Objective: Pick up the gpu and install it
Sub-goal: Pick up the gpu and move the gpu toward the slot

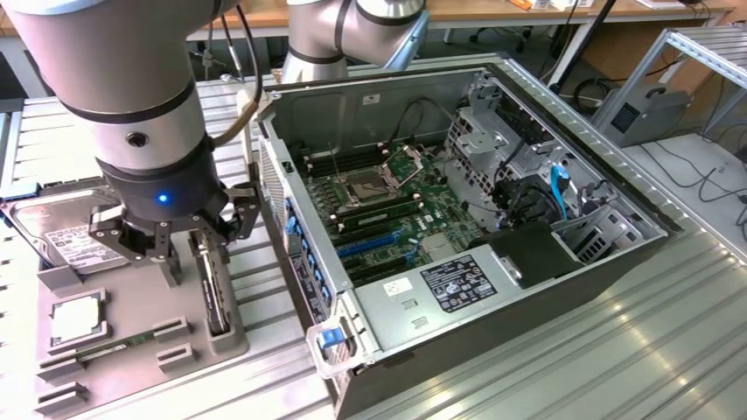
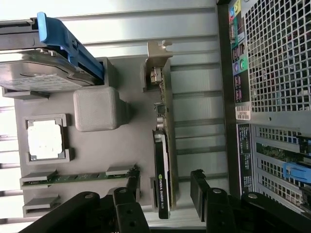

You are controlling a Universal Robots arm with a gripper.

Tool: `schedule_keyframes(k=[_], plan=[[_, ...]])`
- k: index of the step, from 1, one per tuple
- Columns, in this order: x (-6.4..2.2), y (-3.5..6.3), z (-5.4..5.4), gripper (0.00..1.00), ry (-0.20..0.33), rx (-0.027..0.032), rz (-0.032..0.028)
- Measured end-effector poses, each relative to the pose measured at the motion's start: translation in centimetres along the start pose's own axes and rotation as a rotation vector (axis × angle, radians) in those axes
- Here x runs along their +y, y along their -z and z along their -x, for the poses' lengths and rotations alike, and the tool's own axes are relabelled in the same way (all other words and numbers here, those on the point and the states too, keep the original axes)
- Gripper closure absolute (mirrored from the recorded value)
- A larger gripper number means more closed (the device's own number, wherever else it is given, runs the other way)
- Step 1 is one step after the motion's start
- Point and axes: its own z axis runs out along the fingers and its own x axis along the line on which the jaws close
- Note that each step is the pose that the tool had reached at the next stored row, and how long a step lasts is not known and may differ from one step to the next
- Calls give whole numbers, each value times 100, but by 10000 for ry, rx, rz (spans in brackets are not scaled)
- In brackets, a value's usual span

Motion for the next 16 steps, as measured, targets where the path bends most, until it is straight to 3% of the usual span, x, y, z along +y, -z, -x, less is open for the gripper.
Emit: schedule_keyframes(k=[7,8,11,13,15,16], plan=[[-6,-128,-3,46,0,4,-4],[-8,-171,-4,46,0,3,-3],[-15,-451,-11,46,-1,6,-5],[51,-542,-18,46,-6,8,-5],[51,-546,-19,46,-7,8,-4],[51,-546,-19,61,-6,8,-4]])
